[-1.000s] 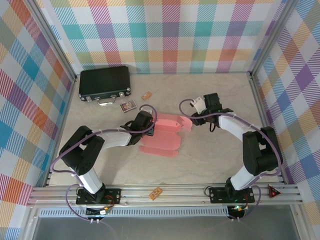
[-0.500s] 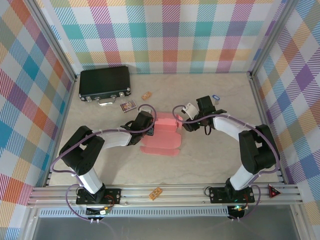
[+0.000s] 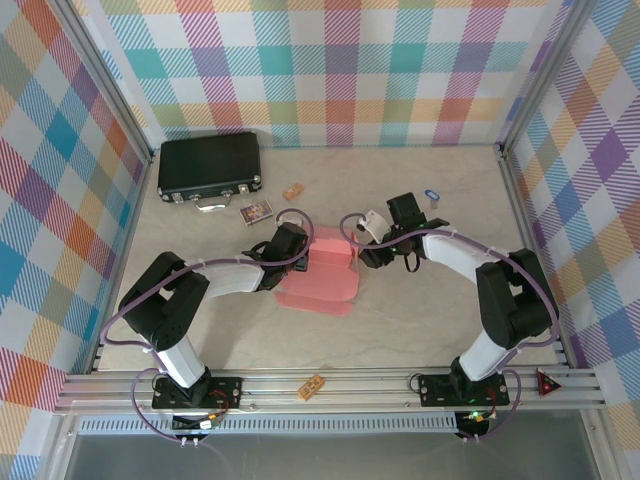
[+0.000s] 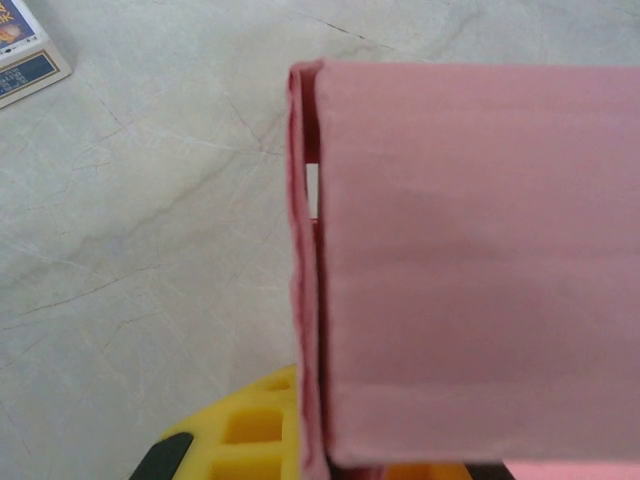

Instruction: Fold the paper box

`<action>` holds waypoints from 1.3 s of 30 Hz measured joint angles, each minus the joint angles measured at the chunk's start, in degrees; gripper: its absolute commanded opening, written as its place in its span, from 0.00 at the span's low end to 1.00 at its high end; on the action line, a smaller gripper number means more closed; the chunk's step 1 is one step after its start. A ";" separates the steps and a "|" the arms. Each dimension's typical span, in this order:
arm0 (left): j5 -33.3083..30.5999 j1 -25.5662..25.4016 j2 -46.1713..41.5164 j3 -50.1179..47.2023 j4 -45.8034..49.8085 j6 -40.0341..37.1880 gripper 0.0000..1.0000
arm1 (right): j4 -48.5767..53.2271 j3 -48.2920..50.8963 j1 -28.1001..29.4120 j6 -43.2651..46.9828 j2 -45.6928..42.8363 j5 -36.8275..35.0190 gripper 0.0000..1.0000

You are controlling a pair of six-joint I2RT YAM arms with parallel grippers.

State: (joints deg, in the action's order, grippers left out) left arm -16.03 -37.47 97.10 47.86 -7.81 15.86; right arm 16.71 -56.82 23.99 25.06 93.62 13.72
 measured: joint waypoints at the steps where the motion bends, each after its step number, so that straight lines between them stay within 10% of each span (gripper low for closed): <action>1: -0.02 0.00 0.00 0.00 0.02 0.00 0.00 | 0.24 -0.20 0.04 -0.17 0.00 0.42 0.50; 39: 0.09 -0.59 0.00 1.81 3.41 1.07 0.00 | 7.13 -1.20 -2.56 -3.19 1.07 -3.91 0.55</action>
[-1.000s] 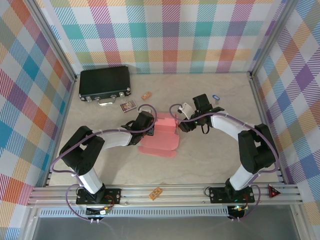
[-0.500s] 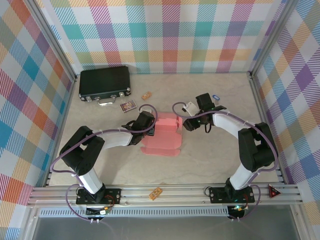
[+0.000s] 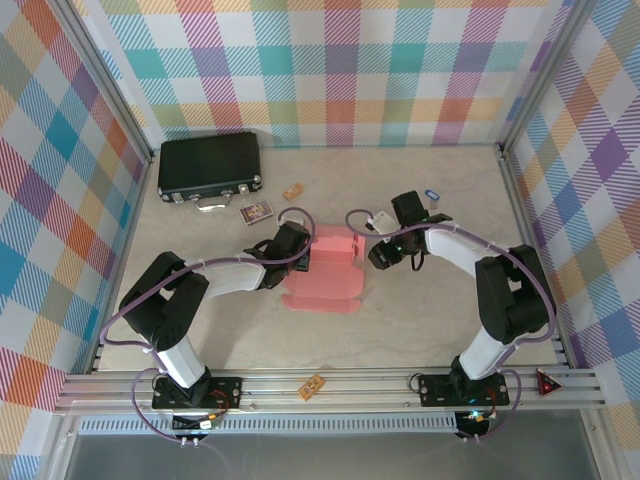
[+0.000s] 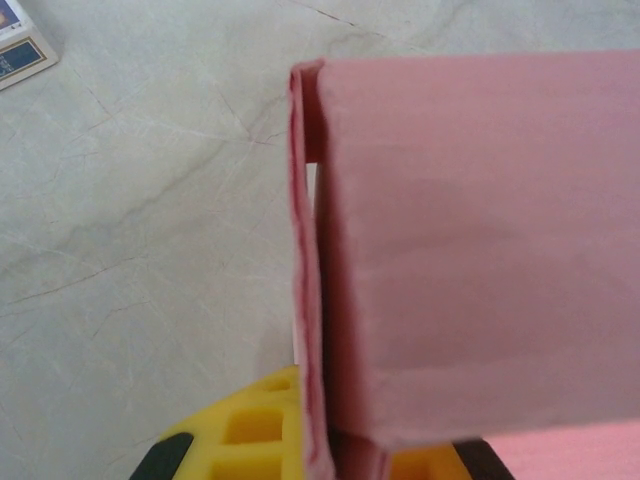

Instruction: Fold the paper box

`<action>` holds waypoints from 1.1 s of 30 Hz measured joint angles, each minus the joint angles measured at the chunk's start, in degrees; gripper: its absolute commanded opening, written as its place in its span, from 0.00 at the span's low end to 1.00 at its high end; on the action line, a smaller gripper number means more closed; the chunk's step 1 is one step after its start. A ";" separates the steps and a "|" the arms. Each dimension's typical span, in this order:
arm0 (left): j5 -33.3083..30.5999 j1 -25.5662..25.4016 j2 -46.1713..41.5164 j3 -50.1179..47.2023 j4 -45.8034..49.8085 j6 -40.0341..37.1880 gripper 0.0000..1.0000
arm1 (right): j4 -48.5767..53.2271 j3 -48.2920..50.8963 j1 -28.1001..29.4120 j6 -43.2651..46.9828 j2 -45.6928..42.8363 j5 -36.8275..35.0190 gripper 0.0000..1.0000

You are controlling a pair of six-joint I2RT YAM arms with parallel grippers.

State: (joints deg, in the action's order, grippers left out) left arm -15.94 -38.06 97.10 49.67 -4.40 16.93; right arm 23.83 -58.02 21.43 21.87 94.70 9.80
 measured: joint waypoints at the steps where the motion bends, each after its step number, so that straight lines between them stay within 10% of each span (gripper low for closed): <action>1: 0.02 -0.02 0.00 0.00 0.00 0.04 0.00 | 0.07 0.72 0.00 0.00 -0.68 1.55 0.55; 33: 3.06 -0.07 0.76 1.77 1.31 1.99 0.00 | -6.32 -1.88 2.16 -6.43 1.29 10.16 0.48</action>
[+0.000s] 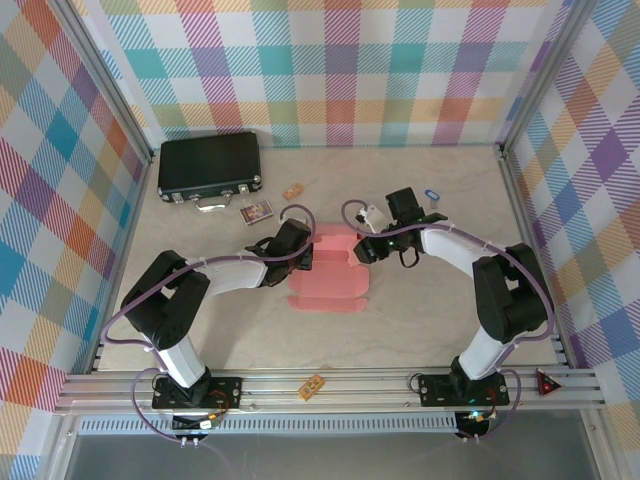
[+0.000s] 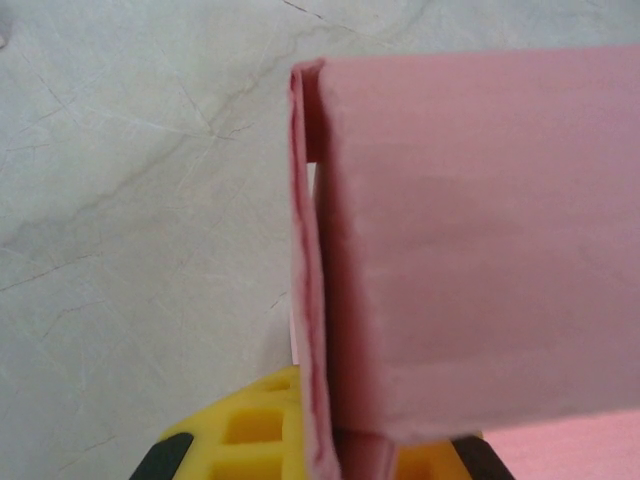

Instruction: Fold the paper box

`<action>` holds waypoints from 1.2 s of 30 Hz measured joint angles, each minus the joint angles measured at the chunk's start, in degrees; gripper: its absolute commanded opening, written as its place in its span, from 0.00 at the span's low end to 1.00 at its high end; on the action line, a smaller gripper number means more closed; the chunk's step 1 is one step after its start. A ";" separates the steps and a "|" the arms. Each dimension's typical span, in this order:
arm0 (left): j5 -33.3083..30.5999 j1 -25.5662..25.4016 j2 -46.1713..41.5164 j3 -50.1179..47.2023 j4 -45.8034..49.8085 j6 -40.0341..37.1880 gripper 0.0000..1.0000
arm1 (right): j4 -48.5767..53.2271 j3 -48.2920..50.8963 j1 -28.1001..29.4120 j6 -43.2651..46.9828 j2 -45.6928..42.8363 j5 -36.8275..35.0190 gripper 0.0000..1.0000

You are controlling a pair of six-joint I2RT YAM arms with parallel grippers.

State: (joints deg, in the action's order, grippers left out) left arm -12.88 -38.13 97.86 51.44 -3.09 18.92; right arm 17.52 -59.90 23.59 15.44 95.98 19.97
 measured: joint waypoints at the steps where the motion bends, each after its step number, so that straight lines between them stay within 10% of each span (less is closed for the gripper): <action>1: 0.07 0.00 0.04 0.09 0.02 0.24 0.00 | -0.17 -0.11 0.26 -0.31 0.00 -0.39 0.48; 36: 1.31 0.00 0.07 1.75 3.26 3.04 0.00 | -22.32 4.33 11.28 -16.79 4.35 -32.54 0.25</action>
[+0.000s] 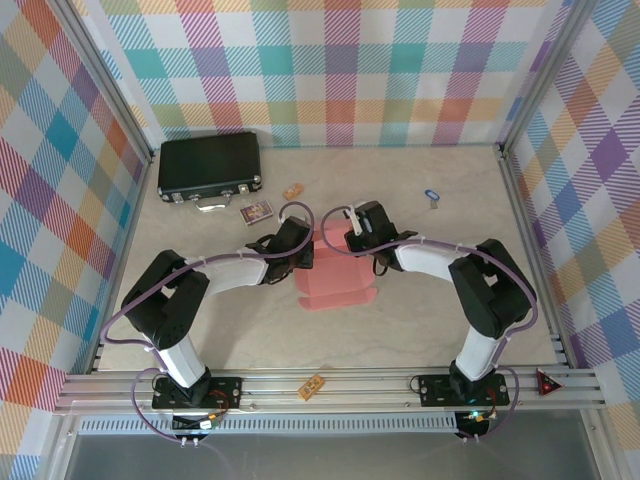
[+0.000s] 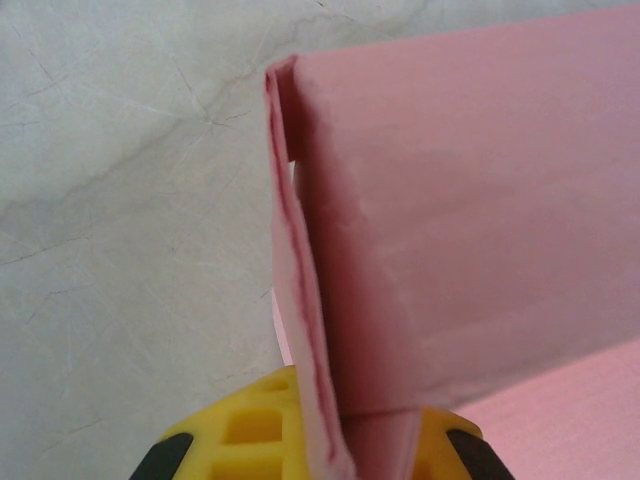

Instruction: Fold the paper box

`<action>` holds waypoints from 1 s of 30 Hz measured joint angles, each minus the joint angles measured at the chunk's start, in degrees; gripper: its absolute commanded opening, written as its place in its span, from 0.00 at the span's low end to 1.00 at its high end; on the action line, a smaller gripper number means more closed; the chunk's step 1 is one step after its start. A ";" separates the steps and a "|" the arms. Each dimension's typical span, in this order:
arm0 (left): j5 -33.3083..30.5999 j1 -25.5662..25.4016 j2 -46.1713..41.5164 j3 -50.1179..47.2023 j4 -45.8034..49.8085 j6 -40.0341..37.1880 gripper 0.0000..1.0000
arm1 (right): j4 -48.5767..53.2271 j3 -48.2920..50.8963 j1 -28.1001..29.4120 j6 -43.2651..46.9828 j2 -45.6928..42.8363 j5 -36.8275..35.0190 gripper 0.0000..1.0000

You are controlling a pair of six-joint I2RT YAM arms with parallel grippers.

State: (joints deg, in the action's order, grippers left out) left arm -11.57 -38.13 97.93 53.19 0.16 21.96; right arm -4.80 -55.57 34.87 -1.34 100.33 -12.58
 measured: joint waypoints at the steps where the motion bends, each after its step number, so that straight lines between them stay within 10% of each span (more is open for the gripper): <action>1: 0.00 0.00 0.00 0.02 0.00 0.15 0.00 | -0.33 0.02 0.39 -0.09 0.22 -1.29 0.24; 30: 0.39 0.07 0.13 0.48 0.81 1.03 0.00 | 0.48 -5.97 9.44 -10.38 9.03 -31.21 0.10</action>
State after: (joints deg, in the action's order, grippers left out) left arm -11.18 -38.06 98.06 53.67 0.97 22.98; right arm -4.32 -61.54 44.31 -11.73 109.36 -43.79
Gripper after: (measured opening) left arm 0.058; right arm 0.113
